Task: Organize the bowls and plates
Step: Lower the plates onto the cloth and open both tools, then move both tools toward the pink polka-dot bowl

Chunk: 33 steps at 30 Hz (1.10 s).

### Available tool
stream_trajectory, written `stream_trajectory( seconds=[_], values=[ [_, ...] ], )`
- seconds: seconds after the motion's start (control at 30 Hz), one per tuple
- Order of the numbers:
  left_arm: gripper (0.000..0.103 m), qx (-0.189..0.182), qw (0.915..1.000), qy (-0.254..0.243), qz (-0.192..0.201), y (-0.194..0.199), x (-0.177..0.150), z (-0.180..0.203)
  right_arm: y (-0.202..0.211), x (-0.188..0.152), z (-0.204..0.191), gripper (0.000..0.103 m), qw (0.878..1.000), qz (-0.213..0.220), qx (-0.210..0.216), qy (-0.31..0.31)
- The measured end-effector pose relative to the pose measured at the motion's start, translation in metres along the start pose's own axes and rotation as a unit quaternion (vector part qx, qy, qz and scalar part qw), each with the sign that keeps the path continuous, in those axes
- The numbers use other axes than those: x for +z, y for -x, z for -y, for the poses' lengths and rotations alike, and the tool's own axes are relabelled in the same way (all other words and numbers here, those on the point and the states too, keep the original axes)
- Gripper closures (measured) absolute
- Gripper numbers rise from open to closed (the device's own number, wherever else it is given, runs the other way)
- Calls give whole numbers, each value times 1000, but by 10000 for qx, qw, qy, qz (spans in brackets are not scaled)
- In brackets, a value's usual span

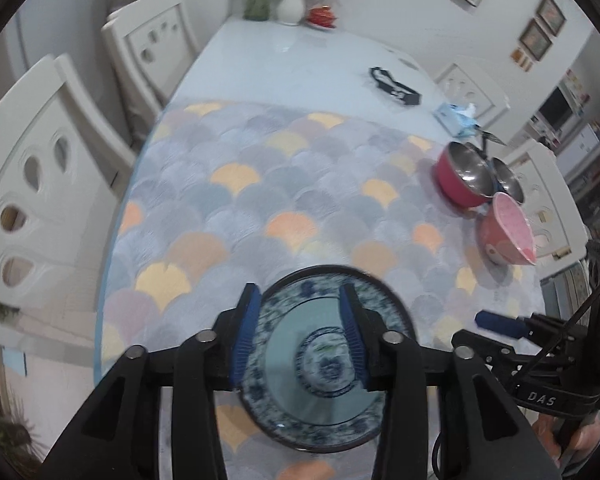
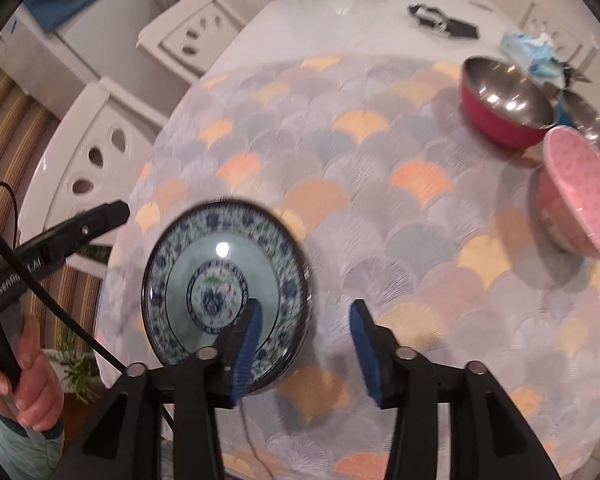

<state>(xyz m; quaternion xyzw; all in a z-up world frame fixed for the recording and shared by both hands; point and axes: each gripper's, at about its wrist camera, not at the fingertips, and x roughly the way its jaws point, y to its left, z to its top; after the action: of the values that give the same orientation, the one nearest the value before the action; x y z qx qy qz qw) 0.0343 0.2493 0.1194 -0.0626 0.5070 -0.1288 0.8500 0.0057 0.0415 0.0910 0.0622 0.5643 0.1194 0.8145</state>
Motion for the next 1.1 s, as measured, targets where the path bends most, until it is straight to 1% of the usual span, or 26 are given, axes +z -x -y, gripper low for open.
stream_trajectory(
  seconds=[0.03,0.07,0.1,0.2,0.3,0.4,0.5,0.67,0.73,0.8,0.87,0.97,1.1],
  values=[
    [40,-57,10000,-73,-27,-1,2,5,7,0,1,47,9999,97,-37,-40],
    [35,-141,9998,-152,-19,-1,5,13,14,0,5,47,9998,183,-77,-82],
    [34,-210,9996,-204,17,0,6,18,20,1,10,47,9995,251,-115,-129],
    [34,-369,9983,-455,75,1,11,43,36,-3,26,44,9984,418,-248,-291],
    [34,-463,9969,-619,166,2,17,70,44,-3,47,43,9974,470,-307,-445],
    [34,-465,9955,-801,221,2,22,99,53,-2,73,43,9963,509,-305,-624],
    [34,-456,9946,-885,281,4,25,127,63,-2,99,43,9953,522,-262,-770],
    [34,-465,9937,-977,288,0,29,166,84,2,145,43,9927,624,-311,-985],
    [34,-507,9936,-966,286,-5,33,182,91,5,163,40,9913,677,-343,-1077],
    [34,-571,9936,-938,258,-12,37,197,97,9,185,36,9897,727,-356,-1182],
    [34,-649,9939,-874,198,-24,42,212,99,12,201,36,9892,725,-313,-1235],
    [34,-706,9944,-780,44,-43,46,229,99,19,229,36,9883,712,-364,-1302],
    [34,-807,9946,-613,-217,-78,49,250,86,30,266,36,9869,612,-447,-1423]
  ],
)
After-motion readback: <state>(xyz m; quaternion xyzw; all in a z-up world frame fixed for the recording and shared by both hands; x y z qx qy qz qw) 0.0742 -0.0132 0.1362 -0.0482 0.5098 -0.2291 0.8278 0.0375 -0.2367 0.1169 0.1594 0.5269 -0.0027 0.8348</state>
